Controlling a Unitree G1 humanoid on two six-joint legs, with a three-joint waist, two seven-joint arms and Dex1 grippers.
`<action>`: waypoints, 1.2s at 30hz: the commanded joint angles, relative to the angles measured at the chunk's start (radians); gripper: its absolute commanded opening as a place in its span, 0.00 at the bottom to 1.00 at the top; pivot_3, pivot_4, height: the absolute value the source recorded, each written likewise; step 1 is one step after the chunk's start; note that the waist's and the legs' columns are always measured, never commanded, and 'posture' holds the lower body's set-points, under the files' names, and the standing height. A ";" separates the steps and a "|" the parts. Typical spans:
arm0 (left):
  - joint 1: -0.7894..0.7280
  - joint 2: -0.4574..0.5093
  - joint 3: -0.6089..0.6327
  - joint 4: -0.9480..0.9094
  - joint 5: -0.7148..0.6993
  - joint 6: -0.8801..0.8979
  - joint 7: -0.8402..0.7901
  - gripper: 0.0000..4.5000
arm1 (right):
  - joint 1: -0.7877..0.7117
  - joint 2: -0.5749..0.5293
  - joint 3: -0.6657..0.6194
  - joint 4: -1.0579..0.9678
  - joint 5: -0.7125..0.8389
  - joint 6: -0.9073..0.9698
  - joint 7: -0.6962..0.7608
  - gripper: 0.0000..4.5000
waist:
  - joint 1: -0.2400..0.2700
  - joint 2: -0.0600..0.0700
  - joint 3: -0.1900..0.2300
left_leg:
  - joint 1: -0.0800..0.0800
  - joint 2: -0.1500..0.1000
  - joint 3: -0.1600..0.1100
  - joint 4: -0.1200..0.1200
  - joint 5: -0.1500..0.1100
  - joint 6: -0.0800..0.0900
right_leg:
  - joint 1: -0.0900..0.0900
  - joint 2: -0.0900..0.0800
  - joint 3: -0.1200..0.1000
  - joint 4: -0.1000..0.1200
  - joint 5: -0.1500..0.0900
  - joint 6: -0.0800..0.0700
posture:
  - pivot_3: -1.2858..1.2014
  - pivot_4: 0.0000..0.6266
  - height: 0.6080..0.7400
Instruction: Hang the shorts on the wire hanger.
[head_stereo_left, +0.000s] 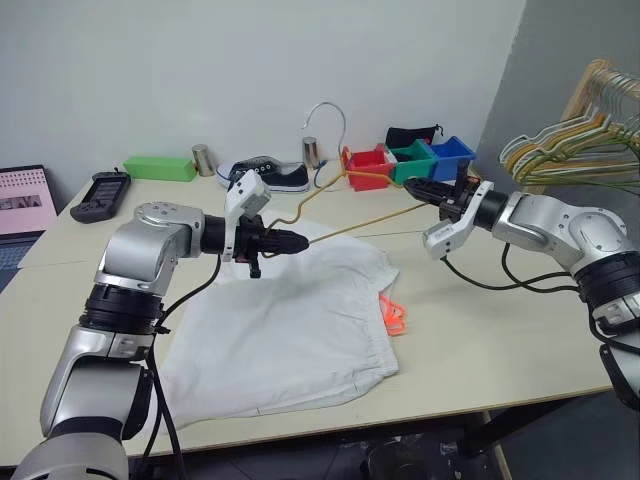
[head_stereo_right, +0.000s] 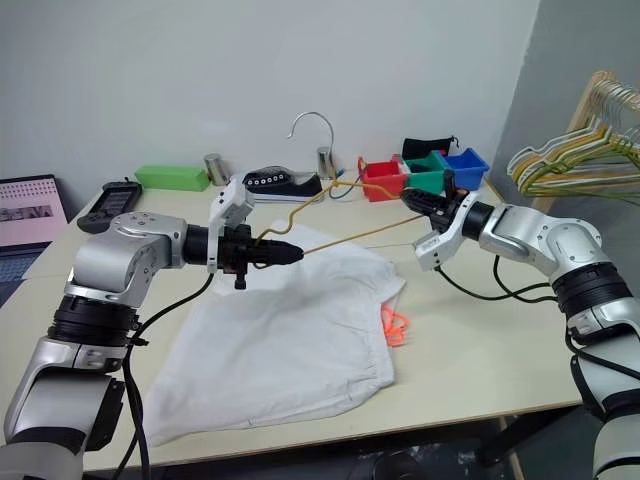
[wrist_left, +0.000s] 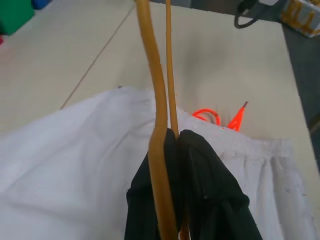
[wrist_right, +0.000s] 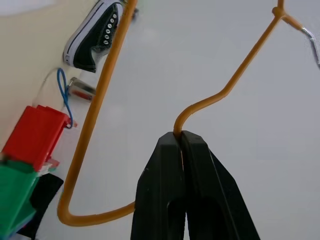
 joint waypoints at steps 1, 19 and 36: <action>-0.018 -0.013 -0.020 0.032 0.113 -0.216 0.082 0.00 | 0.037 0.030 -0.038 -0.020 0.246 0.024 0.250 0.26 | -0.002 -0.001 0.000 | 0.001 0.000 0.000 0.000 0.000 0.000 | 0.001 0.000 0.000 0.000 0.000 0.000 | 0.39 0.00 1.00; 0.087 -0.022 -0.072 -0.033 0.469 -0.765 0.398 0.00 | 0.156 0.113 -0.211 -0.226 0.732 0.640 0.792 1.00 | 0.003 -0.001 -0.001 | 0.002 0.000 -0.001 0.001 0.000 0.000 | 0.004 -0.001 -0.001 -0.001 -0.001 0.001 | 0.40 0.00 1.00; 0.132 -0.011 -0.082 -0.098 0.526 -0.854 0.422 0.00 | 0.092 0.141 -0.180 -0.044 0.636 0.527 0.762 0.63 | 0.005 -0.001 0.000 | 0.002 0.000 -0.001 0.000 0.000 0.000 | 0.003 0.000 -0.001 -0.001 -0.001 0.002 | 0.41 0.00 1.00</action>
